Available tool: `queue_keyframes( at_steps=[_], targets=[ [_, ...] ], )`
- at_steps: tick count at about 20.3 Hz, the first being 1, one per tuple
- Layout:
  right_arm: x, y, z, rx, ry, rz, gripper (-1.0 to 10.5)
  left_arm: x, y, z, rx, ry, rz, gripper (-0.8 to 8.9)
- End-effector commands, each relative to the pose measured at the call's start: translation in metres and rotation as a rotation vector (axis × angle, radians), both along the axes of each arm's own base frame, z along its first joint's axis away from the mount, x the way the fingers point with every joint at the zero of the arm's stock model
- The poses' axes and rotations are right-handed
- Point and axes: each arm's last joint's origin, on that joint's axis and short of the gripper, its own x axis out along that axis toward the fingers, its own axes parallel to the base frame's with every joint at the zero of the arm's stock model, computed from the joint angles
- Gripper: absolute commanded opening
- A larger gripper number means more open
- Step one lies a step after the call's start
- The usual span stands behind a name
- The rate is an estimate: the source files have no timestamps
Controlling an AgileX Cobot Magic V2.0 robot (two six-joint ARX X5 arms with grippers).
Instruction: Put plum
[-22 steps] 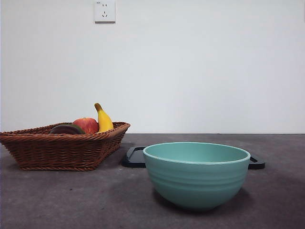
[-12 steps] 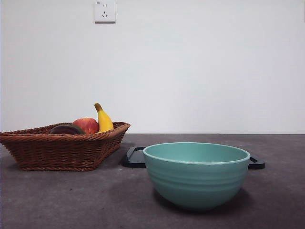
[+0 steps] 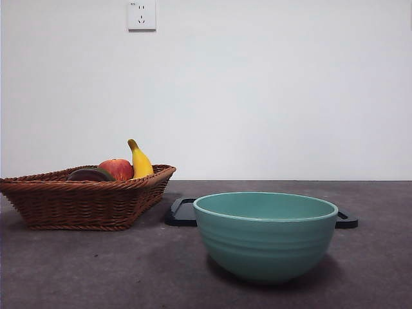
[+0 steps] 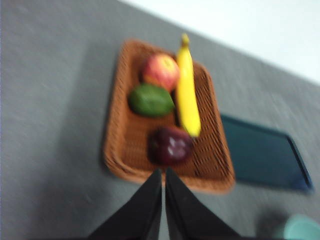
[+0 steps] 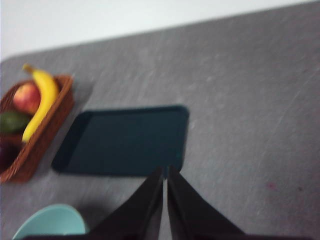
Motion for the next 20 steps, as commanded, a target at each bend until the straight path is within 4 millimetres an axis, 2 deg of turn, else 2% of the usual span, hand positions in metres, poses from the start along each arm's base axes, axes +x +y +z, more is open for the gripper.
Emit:
queue_keyframes(
  at_steps=[1,5,9,13,20],
  targets=[
    [0.009,0.003,0.011,-0.052,0.043,0.07,0.1,0.01,-0.003,0.01,0.054,0.034,-0.09,0.1],
    [0.024,0.012,0.019,-0.092,0.159,0.179,0.1,0.021,-0.009,0.018,0.094,0.115,-0.188,0.1],
    [0.035,0.033,0.028,-0.113,0.262,0.38,0.1,0.025,-0.021,0.03,0.087,0.201,-0.366,0.1],
    [0.028,0.049,0.031,-0.135,0.29,0.507,0.1,0.016,-0.03,0.032,0.087,0.257,-0.458,0.1],
    [0.021,0.058,0.029,-0.159,0.311,0.593,0.1,0.014,-0.035,0.031,0.096,0.26,-0.507,0.1]
  ],
)
